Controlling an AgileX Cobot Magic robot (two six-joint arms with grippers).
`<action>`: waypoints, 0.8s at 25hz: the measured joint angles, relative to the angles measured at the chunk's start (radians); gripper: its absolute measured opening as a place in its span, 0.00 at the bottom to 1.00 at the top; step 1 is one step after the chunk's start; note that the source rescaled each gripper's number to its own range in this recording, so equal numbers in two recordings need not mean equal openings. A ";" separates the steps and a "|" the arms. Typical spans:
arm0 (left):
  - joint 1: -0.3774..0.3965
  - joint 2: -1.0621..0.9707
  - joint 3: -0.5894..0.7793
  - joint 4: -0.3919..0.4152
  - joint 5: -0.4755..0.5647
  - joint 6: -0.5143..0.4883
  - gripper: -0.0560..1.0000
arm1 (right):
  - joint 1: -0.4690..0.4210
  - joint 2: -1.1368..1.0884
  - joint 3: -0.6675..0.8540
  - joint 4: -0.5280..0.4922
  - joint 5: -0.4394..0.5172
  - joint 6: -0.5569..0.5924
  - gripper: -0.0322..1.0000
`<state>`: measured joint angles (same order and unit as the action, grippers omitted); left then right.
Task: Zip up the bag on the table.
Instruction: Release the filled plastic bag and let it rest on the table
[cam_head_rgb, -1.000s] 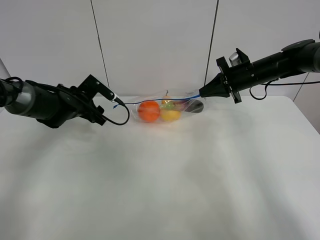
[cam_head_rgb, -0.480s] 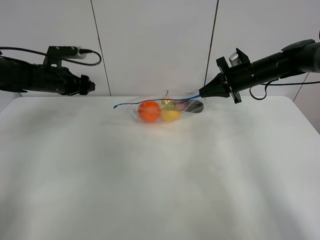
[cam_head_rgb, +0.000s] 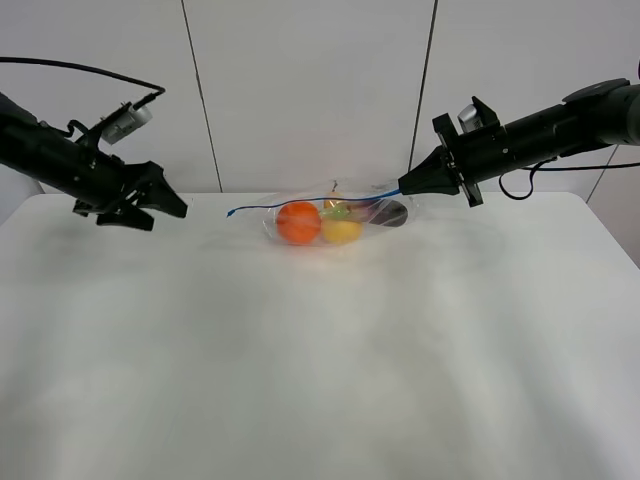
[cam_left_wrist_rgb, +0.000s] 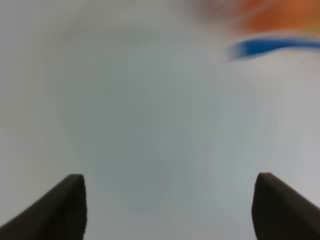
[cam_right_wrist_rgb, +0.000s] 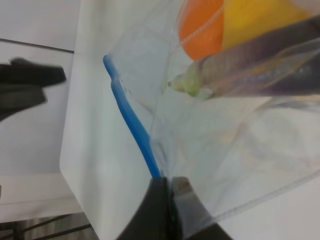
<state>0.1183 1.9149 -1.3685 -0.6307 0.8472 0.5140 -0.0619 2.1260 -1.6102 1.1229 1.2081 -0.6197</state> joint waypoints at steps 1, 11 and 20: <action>0.001 0.000 -0.016 0.098 0.015 -0.102 0.88 | 0.000 0.000 0.000 0.000 0.000 0.000 0.03; 0.003 -0.013 -0.101 0.375 0.258 -0.374 0.88 | 0.000 0.000 0.000 0.000 0.000 0.000 0.03; -0.055 -0.155 -0.102 0.446 0.362 -0.409 0.88 | 0.000 0.000 0.000 -0.001 0.000 0.000 0.03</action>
<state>0.0628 1.7597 -1.4706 -0.1843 1.2090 0.1049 -0.0619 2.1260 -1.6102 1.1221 1.2081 -0.6197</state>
